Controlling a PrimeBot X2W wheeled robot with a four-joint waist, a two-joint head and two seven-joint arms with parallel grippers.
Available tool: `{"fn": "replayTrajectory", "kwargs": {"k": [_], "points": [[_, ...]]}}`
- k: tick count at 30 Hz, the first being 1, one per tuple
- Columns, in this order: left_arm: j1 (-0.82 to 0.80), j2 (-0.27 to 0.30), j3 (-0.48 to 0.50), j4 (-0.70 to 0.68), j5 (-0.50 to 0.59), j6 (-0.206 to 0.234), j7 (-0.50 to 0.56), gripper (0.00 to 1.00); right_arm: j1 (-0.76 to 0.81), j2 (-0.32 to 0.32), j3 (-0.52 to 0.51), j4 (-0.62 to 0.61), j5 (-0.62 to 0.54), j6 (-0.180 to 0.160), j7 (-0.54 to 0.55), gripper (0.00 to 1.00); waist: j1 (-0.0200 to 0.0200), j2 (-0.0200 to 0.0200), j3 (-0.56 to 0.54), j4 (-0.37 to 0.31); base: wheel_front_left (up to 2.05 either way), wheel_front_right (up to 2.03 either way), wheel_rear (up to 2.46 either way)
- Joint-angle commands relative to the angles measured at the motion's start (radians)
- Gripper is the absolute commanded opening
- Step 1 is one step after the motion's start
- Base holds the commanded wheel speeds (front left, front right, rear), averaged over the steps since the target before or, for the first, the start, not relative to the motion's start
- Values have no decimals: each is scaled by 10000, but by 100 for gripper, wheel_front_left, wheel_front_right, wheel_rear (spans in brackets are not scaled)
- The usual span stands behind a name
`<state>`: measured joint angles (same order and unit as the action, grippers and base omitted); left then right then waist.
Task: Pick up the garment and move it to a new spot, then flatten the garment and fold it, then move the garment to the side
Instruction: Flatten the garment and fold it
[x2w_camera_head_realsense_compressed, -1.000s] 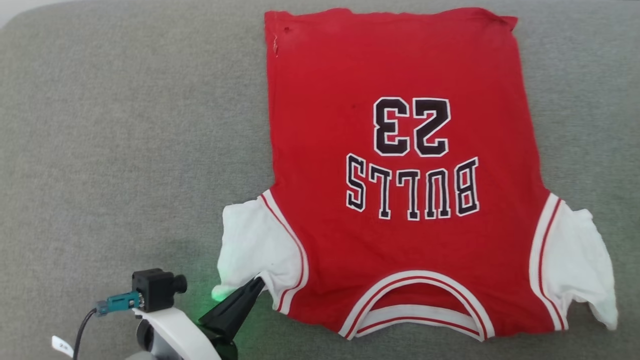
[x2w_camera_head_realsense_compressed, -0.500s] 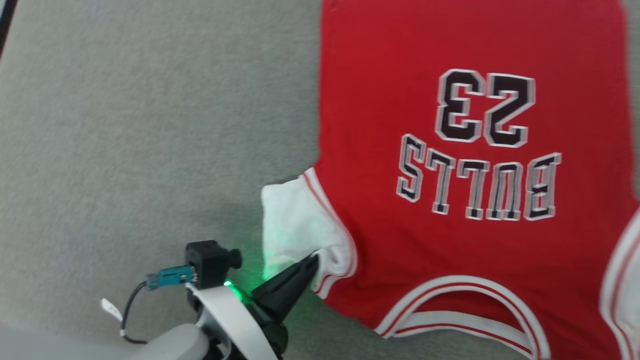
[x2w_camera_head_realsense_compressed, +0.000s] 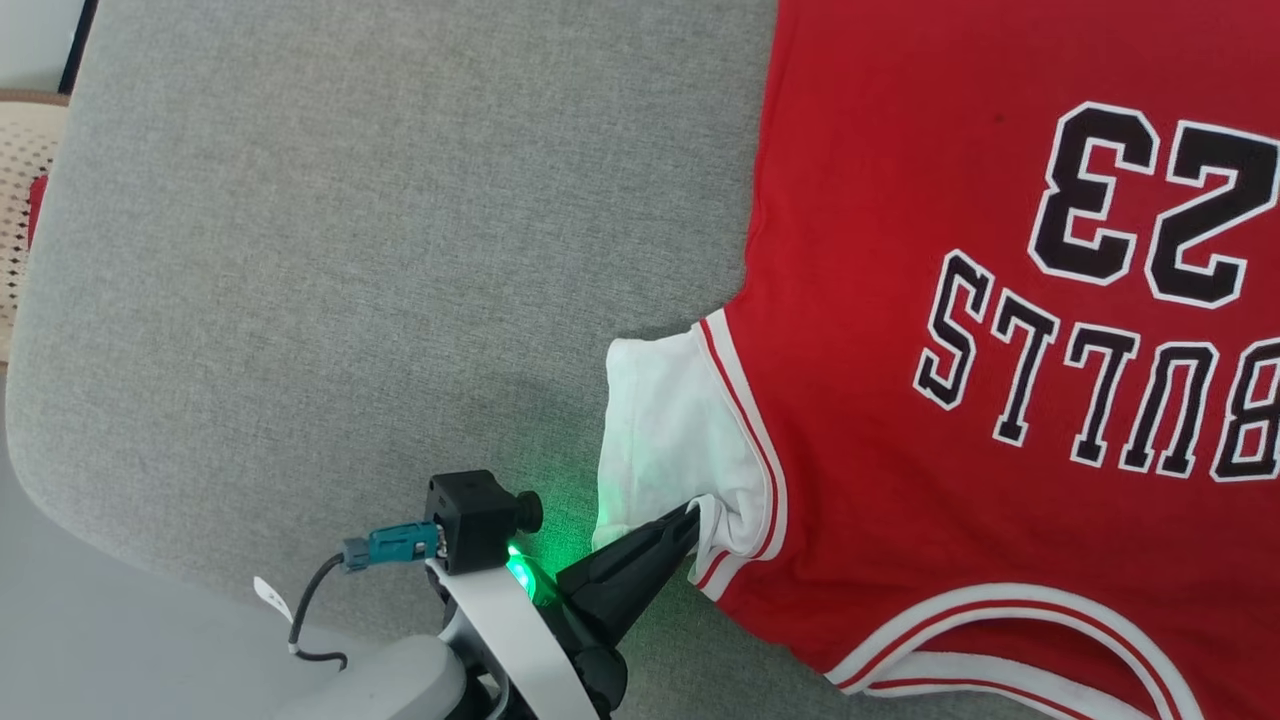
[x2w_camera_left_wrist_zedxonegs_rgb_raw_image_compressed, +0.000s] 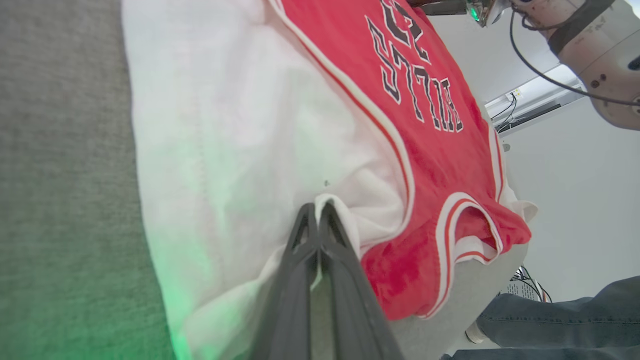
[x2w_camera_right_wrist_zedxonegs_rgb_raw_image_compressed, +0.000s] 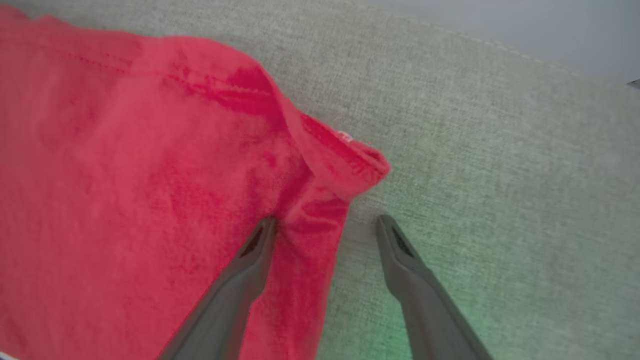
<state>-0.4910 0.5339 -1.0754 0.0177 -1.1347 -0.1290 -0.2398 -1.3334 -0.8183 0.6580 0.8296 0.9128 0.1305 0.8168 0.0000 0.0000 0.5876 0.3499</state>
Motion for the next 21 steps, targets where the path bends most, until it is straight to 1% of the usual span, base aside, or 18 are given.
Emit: {"fn": "replayTrajectory", "kwargs": {"k": [1, 2, 3, 4, 5, 6, 11, 14, 18, 19, 21], "points": [[-205, -39, -29, -5, -29, -22, -61, 0, 270, 290, 184, 172, 0, 3, 240, 100, 0, 0, 70, 41, 0, 0, 0], [-228, -43, -45, 5, -50, -22, -80, 0, 287, 337, 233, 204, -41, 3, 341, 100, 0, 0, 92, 42, 0, 0, 0], [-261, -53, -66, 27, -67, -22, -97, 0, 313, 374, 314, 200, -67, 3, 459, 57, 0, 0, 105, 36, 0, 0, 0], [-305, -76, -86, 27, -92, -22, -97, 0, 362, 399, 387, 134, -48, 3, 547, 37, 0, 0, 115, 28, 0, 0, 0], [-365, -103, -112, 29, -123, -22, -119, 0, 381, 387, 391, 80, -20, 5, 516, 6, 0, 0, 121, 20, 0, 0, 0], [-420, -124, -126, 42, -144, -22, -129, 0, 387, 364, 345, 80, 3, 3, 396, 0, 0, 0, 117, 7, 0, 0, 0], [-546, -111, -194, 187, -261, -22, -183, 0, 442, 175, 192, -20, 146, 2, -28, 0, 0, 0, -152, -110, 0, 0, 0], [-464, 20, -99, 285, -420, -23, -224, 0, 533, -29, 171, -308, 330, 0, -197, 0, 0, 0, -433, -287, 0, 0, 0], [-185, 214, 100, 338, -585, -23, -247, 0, 988, -375, 324, -1095, 737, 0, -273, 0, 0, 0, -873, -631, 0, 0, 0], [-185, 214, 100, 338, -585, -23, -247, 0, 988, -375, 324, -1095, 737, 0, -273, 0, 0, 0, -873, -631, 0, 0, 0], [-38, 316, 286, 376, -658, -21, -259, 0, 1424, -660, 493, -1704, 977, 0, -221, 0, 0, 0, -1103, -833, 0, 0, 0]]}}
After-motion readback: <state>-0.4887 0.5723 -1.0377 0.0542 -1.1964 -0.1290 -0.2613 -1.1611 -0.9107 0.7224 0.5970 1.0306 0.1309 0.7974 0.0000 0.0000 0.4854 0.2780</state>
